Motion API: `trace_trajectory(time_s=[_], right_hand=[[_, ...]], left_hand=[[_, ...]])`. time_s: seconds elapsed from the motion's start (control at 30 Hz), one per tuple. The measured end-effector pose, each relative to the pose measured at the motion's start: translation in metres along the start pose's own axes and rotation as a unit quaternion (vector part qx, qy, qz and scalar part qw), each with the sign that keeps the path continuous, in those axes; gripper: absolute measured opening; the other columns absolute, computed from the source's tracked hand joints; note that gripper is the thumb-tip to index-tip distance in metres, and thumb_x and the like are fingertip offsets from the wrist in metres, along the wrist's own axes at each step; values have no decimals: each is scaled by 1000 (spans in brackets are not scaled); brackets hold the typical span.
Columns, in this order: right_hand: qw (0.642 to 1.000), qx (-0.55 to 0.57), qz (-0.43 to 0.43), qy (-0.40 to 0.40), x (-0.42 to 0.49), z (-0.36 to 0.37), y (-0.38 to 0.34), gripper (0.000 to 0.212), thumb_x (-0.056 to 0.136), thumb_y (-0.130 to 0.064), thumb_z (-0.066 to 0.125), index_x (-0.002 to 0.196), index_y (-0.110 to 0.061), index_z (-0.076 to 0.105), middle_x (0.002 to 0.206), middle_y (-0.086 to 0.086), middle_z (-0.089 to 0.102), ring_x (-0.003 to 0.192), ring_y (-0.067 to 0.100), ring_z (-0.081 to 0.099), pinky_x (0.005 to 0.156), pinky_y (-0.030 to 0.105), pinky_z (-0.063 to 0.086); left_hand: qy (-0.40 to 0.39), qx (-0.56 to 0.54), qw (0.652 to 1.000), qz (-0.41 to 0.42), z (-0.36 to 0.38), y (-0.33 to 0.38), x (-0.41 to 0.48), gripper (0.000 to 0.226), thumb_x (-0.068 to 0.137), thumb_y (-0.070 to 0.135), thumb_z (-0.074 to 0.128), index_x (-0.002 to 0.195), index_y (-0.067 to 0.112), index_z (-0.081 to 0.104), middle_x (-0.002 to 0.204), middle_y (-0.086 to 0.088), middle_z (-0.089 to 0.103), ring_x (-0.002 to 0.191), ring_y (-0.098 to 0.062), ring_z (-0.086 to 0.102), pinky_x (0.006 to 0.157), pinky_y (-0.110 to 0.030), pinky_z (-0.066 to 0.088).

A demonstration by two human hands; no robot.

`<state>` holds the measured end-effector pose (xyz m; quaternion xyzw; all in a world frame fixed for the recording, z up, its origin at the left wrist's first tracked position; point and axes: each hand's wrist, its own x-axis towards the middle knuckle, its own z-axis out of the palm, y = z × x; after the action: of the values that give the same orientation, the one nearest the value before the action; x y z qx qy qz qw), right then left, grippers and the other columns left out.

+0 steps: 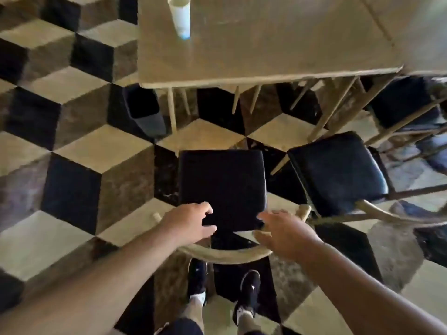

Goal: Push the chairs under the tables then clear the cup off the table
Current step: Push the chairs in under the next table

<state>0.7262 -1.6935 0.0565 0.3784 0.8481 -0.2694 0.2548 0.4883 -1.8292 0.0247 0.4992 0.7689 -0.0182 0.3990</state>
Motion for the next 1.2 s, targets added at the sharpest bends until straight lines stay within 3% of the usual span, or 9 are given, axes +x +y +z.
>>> trace_trajectory(time_s=[0.07,0.13,0.2,0.3,0.4,0.57,0.87,1.2], right_hand=[[997,-16,-37,-61,16,27,7,63,95,-66,58,147,-32,50,136,-3,61,126,22,55,97,39,49],[988,-59,-79,-116,27,48,15,71,89,-72,61,147,-31,50,134,-2,61,122,24,57,94,40,49],[970,-144,-128,-147,35,65,24,70,85,-77,60,137,-30,54,126,-1,64,115,27,60,94,43,50],[952,-208,-187,-123,49,77,36,41,93,-57,62,122,-28,57,116,1,67,108,29,65,90,42,49],[943,-228,-217,-104,65,72,47,32,98,-50,59,120,-26,58,112,1,67,104,30,66,88,43,47],[953,-214,-209,-53,94,46,60,33,98,-53,58,118,-27,59,109,0,68,105,29,64,94,43,46],[959,-216,-182,-30,171,-20,54,28,95,-53,62,108,-29,61,101,-4,68,100,25,62,97,44,46],[975,-172,-141,1,253,-88,38,29,95,-52,64,115,-32,60,114,-7,67,116,24,56,110,42,35]], left_hand=[[-69,-4,997,-31,31,-15,0,77,79,75,69,144,39,46,140,15,60,102,-11,62,78,-33,53],[-100,62,992,-43,58,-22,-3,89,69,84,69,143,38,49,139,10,61,116,-20,60,91,-39,53],[-87,173,981,-19,81,-20,-2,76,74,76,71,136,35,56,134,7,61,124,-24,55,100,-43,43],[-47,242,969,-6,92,-5,7,40,90,45,72,127,33,62,126,6,66,123,-25,57,103,-44,39],[-46,250,967,-31,89,0,18,38,93,38,71,130,35,62,122,5,69,121,-24,59,110,-44,36],[-9,222,974,-52,66,1,50,32,89,38,74,120,36,67,115,11,68,114,-19,60,109,-40,34],[25,220,974,-40,-3,-19,121,29,86,41,73,114,33,68,113,10,69,112,-18,61,107,-42,38],[41,239,970,-3,-91,-43,203,21,87,38,73,106,32,67,105,9,70,102,-19,64,101,-44,44]])
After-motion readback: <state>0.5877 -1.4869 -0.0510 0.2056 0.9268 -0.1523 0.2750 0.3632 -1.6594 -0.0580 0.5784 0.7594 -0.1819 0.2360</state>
